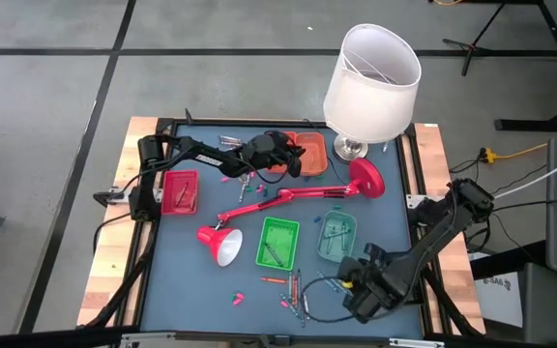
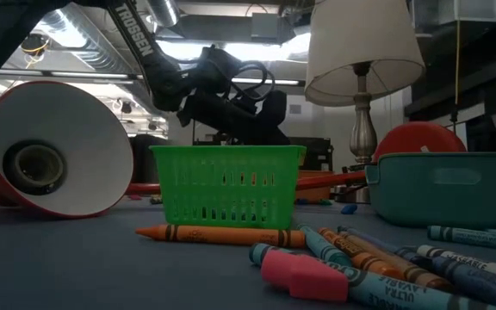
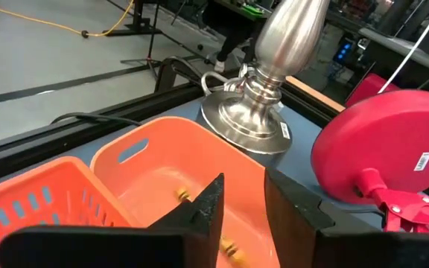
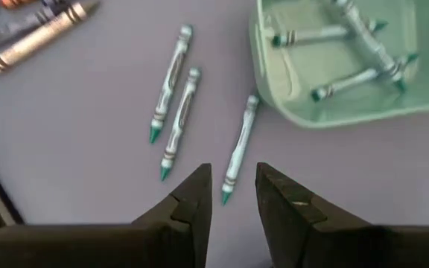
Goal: Sort crayons
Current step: Put the green crayon into the light green bin
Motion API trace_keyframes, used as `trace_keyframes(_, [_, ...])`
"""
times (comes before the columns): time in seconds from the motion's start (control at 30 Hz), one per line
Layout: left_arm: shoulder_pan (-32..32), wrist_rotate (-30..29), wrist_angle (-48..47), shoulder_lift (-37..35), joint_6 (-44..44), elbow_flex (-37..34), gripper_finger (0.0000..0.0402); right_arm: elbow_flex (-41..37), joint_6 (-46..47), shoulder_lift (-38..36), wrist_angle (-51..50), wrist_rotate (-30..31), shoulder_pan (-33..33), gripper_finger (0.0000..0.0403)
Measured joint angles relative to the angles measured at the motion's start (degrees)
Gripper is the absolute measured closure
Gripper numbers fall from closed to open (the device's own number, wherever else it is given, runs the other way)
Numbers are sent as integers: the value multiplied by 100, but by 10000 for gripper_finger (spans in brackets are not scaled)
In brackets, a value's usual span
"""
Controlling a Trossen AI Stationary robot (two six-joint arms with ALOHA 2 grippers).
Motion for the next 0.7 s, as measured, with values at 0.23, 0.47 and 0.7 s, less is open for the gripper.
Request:
trace_keyframes(0.23, [-32,2,-11,0,0,0,299,-726,388,0,700,8,161,299])
trace_keyframes(0.47, [-44,4,-11,0,-2,0,300,-1532,411,0,1678,-4,146,299])
trace_keyframes(0.7, [-44,5,-11,0,-4,0,303,-2094,692,0,2328,-59,146,299])
